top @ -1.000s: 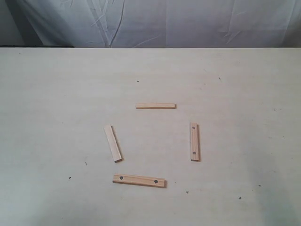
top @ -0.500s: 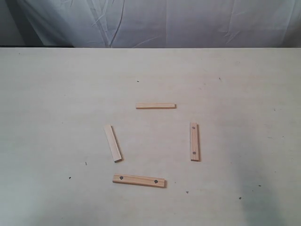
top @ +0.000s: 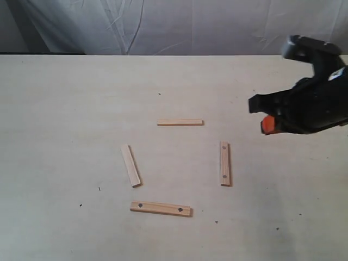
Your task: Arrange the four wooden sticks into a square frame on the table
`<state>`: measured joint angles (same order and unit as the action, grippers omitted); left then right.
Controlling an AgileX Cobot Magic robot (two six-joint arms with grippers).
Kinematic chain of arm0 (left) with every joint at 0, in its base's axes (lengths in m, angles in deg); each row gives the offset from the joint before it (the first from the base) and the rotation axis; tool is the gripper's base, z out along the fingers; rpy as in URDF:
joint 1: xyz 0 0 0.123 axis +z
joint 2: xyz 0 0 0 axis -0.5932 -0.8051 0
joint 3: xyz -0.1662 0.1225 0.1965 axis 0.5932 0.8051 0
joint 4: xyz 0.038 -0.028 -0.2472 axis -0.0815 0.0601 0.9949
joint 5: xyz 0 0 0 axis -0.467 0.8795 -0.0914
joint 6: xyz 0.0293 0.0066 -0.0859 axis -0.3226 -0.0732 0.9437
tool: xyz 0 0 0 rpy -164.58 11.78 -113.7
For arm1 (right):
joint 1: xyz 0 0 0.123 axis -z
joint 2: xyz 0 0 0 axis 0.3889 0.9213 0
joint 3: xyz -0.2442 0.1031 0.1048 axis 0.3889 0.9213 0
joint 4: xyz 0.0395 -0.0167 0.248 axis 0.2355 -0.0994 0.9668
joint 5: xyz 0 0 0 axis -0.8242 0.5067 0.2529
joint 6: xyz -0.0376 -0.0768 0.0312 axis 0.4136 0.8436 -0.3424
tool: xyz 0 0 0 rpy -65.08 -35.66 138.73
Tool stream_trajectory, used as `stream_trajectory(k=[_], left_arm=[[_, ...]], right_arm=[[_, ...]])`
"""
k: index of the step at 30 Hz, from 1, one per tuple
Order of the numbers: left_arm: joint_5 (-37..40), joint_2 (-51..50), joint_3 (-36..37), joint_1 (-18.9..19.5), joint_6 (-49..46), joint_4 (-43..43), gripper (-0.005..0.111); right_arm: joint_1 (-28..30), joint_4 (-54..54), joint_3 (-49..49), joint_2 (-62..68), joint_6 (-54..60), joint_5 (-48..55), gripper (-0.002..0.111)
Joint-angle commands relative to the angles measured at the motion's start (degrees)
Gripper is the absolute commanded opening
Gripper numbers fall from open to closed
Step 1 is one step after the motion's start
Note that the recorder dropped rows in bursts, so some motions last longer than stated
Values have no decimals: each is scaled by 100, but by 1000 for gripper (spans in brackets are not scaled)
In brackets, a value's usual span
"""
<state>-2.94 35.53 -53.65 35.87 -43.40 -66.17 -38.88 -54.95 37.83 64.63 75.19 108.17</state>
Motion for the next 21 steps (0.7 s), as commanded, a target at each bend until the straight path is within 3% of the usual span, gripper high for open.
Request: stream_trajectory(k=[1,4,5,6,8,14,16,17,19,21], left_arm=[[-784,27,27,33,1309,83,0],[-800,27,-6,33,1319,334,0],[-475,27,-197,33,1319,758,0],[436,-59,-670,33,923,1560,0],[1459,-729,-1546,33,-197,2222,0],[3866,-3265,-3519,33,-487,1581,0],[4890,-4643,-4319,33,-161,1027,0],[5569,-5559,-4797,33,34,696,0],[6003,-6718,-5245,33,161,616,0],[5921,-7514,-5387,33,161,1242,0]], right_arm=[[-576,-395,-468,829,-545,-225,-1],[-906,-995,-943,1336,-1157,-122,-1],[-1010,-1253,-1090,1502,-1384,-63,-1],[-1197,-1787,-1336,1809,-1913,87,-1],[-1389,-2276,-1561,2168,-2449,246,-1],[-1430,-2359,-1593,2538,-2907,210,-1],[-1430,-2388,-1593,2594,-3104,210,10],[-1430,-2493,-1593,2644,-3263,210,25],[-1430,-2524,-1593,2711,-3383,152,42],[-1430,-2534,-1593,2823,-3538,24,42]])
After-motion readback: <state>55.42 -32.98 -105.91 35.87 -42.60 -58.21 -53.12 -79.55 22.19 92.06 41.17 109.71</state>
